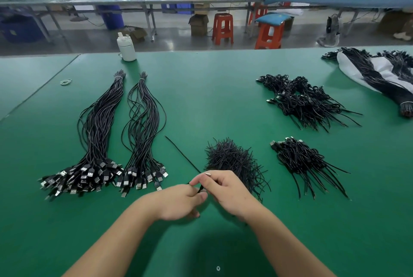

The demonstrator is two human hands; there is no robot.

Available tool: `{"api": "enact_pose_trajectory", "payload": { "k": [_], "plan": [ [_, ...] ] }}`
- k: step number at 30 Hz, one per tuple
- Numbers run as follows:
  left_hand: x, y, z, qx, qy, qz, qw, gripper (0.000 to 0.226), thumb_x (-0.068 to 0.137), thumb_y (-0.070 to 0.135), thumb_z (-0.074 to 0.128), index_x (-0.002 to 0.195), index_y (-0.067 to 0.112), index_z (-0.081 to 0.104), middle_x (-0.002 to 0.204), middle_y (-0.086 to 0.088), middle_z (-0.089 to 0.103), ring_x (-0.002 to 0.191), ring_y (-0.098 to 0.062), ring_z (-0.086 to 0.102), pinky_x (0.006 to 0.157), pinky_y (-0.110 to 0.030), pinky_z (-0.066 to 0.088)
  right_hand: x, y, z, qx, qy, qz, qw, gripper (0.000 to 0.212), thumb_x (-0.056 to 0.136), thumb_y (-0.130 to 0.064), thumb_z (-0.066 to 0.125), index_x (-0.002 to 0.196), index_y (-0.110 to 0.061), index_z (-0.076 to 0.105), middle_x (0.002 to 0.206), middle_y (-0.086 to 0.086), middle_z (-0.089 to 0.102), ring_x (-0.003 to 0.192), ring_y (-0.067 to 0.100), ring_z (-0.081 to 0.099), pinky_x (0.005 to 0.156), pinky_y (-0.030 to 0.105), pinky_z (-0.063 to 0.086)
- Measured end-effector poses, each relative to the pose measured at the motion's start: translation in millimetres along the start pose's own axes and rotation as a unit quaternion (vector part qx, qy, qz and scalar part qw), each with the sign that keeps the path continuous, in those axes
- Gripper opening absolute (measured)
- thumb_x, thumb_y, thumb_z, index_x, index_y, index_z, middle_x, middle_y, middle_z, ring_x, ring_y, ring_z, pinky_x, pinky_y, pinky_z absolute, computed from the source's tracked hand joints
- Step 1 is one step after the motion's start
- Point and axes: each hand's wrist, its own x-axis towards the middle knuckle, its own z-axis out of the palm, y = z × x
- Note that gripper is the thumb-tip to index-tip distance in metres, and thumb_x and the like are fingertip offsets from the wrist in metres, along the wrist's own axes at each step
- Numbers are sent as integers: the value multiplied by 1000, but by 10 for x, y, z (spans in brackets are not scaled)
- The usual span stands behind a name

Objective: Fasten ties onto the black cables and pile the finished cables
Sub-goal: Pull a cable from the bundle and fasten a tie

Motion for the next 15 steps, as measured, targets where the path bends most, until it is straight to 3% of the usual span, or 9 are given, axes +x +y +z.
{"api": "enact_pose_trajectory", "payload": {
  "k": [3,4,6,9,12,15],
  "plan": [
    [26,-51,16,-5,46,16,999,43,105,45,35,117,11,60,118,-1,70,107,-13,67,103,-39,48,-5,-32,-2,24,-4,-7,1000,21,102,-24,54,105,-25,75,68,-17,66,68,-2,56,68,14,43],
    [26,-69,14,-36,60,35,997,39,106,41,36,117,13,61,119,0,70,109,-13,67,104,-39,48,-9,-49,-6,52,-4,-6,999,21,103,-24,53,111,-25,72,64,-17,63,60,-5,53,61,9,40],
    [29,-101,1,-169,70,87,979,31,108,27,35,115,16,63,119,-1,69,112,-13,66,105,-36,48,-3,-71,-13,135,5,16,991,23,104,-27,49,121,-23,65,60,-12,57,49,0,42,48,13,33],
    [71,-168,-41,-374,110,141,910,37,107,19,32,130,2,55,125,-15,67,118,-24,64,106,-39,48,21,-77,-20,212,21,49,976,26,105,-30,45,120,-20,64,59,-6,49,47,7,31,43,20,23],
    [102,-249,-88,-533,130,184,816,44,102,24,36,137,-2,46,129,-20,64,121,-31,62,102,-37,51,31,-74,-6,229,7,43,973,24,104,-28,49,104,-20,71,53,-6,37,44,9,23,42,23,17],
    [113,-314,-129,-567,109,214,788,48,101,26,39,140,-3,42,133,-21,61,126,-33,58,101,-36,51,29,-53,13,237,-18,54,970,29,103,-29,51,83,-21,70,51,-6,29,45,11,16,44,28,11]
  ]
}}
